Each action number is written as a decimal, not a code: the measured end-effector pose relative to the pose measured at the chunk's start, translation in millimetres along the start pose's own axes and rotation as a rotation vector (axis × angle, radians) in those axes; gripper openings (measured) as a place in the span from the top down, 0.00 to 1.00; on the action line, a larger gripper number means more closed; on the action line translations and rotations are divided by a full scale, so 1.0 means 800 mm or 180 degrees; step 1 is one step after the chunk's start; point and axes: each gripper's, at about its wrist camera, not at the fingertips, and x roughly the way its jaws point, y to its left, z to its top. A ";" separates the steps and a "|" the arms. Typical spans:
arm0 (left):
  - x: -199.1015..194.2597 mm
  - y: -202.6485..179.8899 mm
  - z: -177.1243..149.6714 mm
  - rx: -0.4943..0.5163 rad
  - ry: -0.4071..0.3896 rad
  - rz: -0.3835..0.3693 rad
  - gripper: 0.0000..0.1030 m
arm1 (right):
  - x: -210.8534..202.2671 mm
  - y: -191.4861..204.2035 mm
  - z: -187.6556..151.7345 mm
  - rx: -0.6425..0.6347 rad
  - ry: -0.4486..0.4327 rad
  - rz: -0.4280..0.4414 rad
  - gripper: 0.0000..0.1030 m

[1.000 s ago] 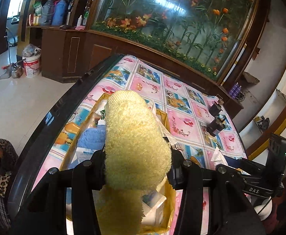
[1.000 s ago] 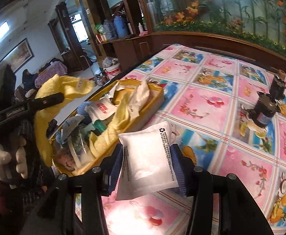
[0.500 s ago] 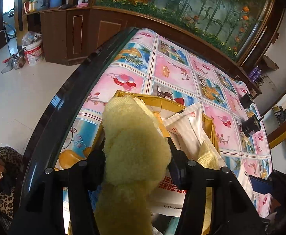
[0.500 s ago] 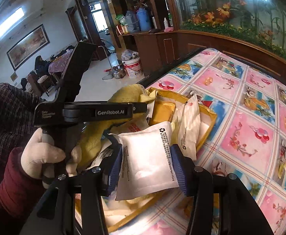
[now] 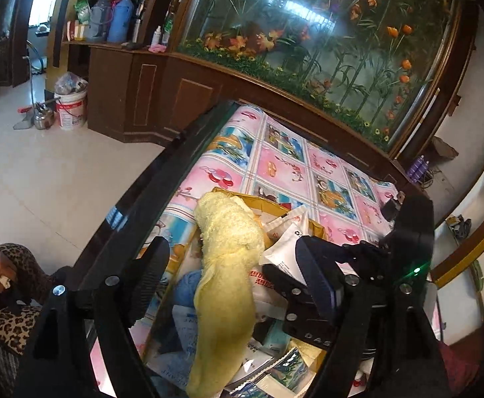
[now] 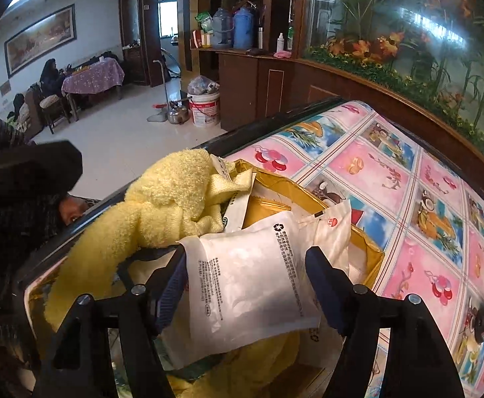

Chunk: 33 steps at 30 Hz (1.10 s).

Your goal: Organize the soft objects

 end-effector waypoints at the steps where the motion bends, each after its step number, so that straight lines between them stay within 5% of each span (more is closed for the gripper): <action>1: -0.004 -0.002 -0.004 0.0018 -0.0051 0.0092 0.21 | -0.010 -0.002 -0.001 0.0037 -0.0051 0.0002 0.26; 5: -0.014 -0.016 -0.021 0.0106 -0.0223 0.0519 0.21 | -0.060 -0.014 -0.008 0.0256 -0.0325 0.0077 0.14; 11: -0.028 -0.040 -0.037 0.0246 -0.0391 0.0813 0.19 | -0.115 -0.027 -0.034 0.0482 -0.0484 0.0105 0.11; 33: -0.074 -0.130 -0.072 0.0675 -0.0597 0.1168 0.19 | -0.180 -0.081 -0.152 0.1161 -0.0428 0.0063 0.08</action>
